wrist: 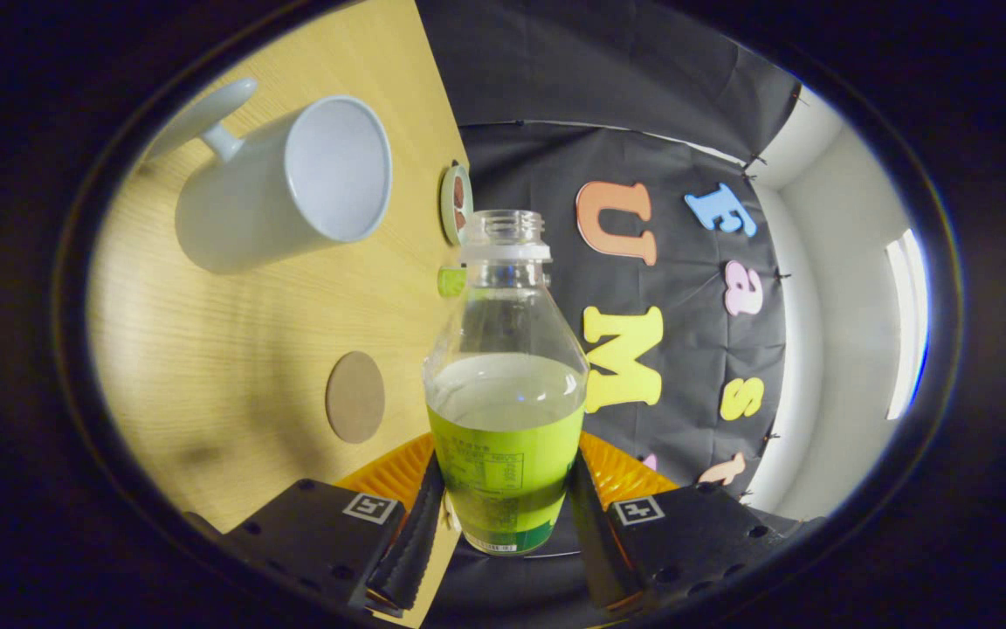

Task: Take the bottle from table, then pour the juice into the cup, finally place the bottle on the coaster

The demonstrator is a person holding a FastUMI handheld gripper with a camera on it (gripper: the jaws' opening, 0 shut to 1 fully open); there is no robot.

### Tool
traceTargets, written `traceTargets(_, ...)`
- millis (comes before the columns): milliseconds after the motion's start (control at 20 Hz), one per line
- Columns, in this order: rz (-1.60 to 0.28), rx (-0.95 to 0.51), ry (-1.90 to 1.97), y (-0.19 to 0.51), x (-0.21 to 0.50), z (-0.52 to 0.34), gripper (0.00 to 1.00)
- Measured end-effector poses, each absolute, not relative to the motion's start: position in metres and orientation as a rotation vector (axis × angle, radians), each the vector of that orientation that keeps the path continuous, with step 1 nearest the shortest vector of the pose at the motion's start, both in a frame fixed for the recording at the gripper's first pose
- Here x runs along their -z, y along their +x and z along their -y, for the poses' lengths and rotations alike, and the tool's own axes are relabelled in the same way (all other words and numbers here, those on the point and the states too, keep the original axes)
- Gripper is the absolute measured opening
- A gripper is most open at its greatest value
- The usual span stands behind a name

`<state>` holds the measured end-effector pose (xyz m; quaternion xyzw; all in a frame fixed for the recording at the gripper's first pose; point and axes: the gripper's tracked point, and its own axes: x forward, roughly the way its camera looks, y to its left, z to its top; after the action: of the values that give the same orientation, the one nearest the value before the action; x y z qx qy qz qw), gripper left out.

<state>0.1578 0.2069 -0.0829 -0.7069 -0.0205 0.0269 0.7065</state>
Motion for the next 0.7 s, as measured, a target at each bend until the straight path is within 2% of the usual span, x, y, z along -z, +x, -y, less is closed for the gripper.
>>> traceTargets(700, 0.141, -0.052, -1.785, 0.151, 0.07, -0.217, 0.75)
